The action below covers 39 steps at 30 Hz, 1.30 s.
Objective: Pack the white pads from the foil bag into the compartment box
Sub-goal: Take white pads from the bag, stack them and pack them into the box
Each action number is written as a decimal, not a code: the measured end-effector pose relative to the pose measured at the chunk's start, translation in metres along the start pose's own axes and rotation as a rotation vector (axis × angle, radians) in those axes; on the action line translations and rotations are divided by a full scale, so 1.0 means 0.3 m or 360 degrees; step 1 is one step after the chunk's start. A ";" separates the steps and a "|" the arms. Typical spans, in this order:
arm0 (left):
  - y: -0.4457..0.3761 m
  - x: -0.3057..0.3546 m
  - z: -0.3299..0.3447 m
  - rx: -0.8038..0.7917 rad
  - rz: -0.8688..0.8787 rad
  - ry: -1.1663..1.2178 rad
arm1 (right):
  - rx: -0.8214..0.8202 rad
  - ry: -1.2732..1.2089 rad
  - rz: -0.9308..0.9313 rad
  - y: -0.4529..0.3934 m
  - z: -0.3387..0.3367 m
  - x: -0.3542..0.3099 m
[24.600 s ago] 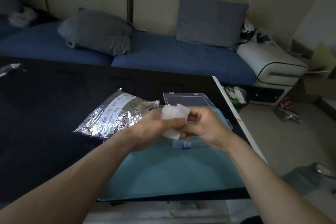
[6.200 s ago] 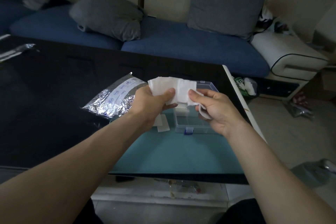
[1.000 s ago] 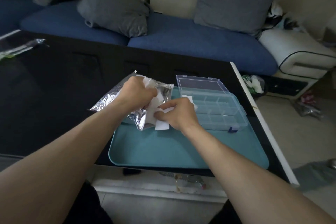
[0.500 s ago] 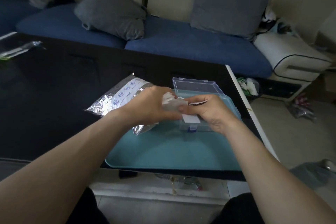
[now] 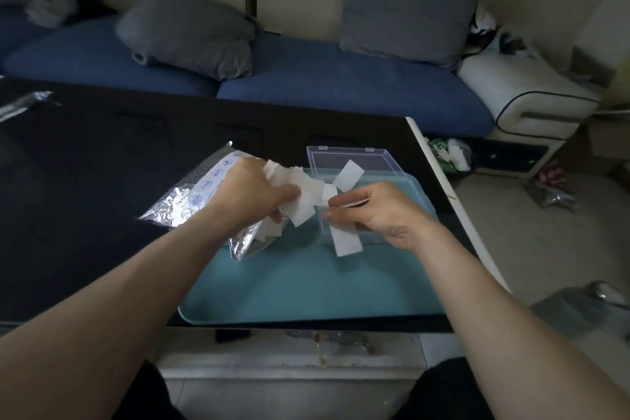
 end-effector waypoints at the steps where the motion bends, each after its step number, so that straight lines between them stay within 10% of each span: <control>1: 0.002 0.001 0.003 0.0000 -0.0012 -0.0002 | -0.0025 -0.0015 -0.0010 0.003 0.009 -0.006; 19: 0.013 0.016 -0.011 0.0027 0.0078 -0.0119 | 0.0351 -0.0002 -0.0550 0.051 -0.042 -0.154; 29: 0.039 0.043 0.042 -0.0572 0.0013 0.0563 | 0.0064 0.0249 -0.0677 0.056 0.001 -0.159; 39: 0.034 0.064 0.084 -0.0719 -0.0401 0.1470 | 0.0122 -0.0511 -0.0243 0.052 0.023 -0.124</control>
Point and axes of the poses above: each hand's wrist, its own y-axis away from the middle knuckle, its own z-axis out of the palm, x = y × z, the point moved 7 cm from there along -y, towards the middle knuckle, and after that the axes turned 8 degrees about x, right-handed, at the moved point
